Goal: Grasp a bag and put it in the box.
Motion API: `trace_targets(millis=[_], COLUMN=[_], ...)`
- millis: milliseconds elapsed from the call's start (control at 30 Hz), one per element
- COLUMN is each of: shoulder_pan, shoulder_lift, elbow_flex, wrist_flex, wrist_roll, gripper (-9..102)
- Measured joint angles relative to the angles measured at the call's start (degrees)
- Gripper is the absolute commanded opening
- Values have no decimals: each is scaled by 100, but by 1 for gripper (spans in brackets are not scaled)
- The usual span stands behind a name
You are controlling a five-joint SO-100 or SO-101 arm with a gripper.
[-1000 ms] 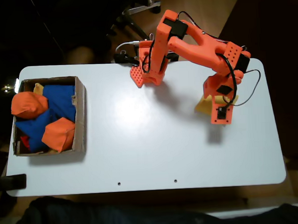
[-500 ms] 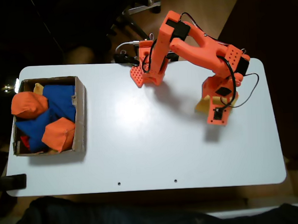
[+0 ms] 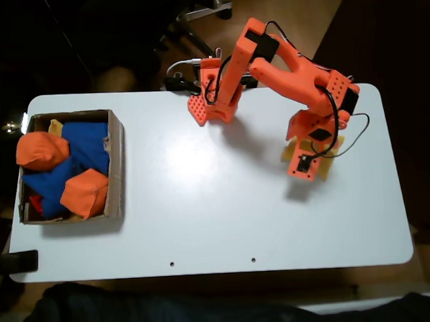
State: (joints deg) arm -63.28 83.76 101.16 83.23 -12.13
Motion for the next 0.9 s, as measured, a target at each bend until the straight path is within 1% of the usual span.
trace_targets(millis=[467,900], shoulder_pan=[-70,-97], shoulder_lift=[-439,-756], elbow_flex=[0,-466], wrist_flex=[-9,-105], wrist_roll=[193,378], gripper=[86,86])
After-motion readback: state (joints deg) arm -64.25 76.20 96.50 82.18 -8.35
